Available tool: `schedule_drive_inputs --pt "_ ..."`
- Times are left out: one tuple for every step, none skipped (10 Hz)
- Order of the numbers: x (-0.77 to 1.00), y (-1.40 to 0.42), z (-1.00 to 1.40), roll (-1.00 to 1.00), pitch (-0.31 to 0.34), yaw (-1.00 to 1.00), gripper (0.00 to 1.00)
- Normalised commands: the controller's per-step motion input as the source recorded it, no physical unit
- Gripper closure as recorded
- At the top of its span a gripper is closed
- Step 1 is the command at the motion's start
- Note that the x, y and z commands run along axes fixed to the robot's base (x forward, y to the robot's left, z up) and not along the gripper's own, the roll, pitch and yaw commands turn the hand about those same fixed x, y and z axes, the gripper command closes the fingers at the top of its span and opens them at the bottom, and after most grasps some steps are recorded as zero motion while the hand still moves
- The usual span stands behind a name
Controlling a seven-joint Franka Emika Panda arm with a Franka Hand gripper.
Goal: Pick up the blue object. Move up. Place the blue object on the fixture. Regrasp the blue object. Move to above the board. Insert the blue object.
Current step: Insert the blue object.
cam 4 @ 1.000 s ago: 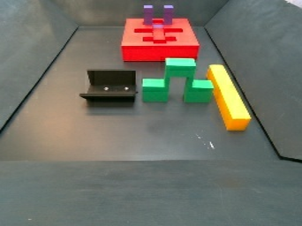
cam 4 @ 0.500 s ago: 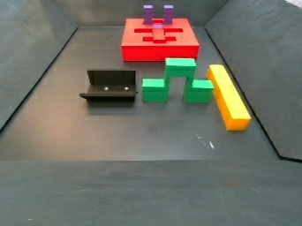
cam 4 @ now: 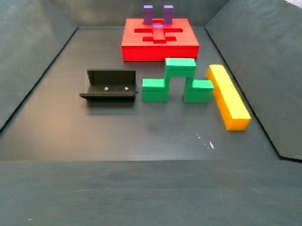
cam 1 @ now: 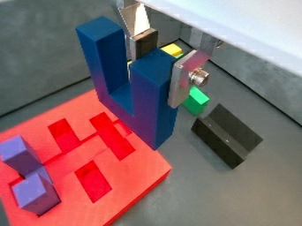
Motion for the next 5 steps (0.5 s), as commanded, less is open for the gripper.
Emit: schedule_drive_inputs --pt "-0.23 0.00 -0.28 -0.09 -0.076 -0.18 1.00" --pt "-0.20 0.00 -0.21 -0.15 -0.084 -0.37 1.00" --pt "-0.20 0.01 -0.17 -0.30 -0.094 -0.41 1.00" --pt "-0.20 0.00 -0.13 -0.31 -0.083 -0.39 1.00" --pt "-0.15 0.01 -0.07 -0.33 -0.076 -0.40 1.00"
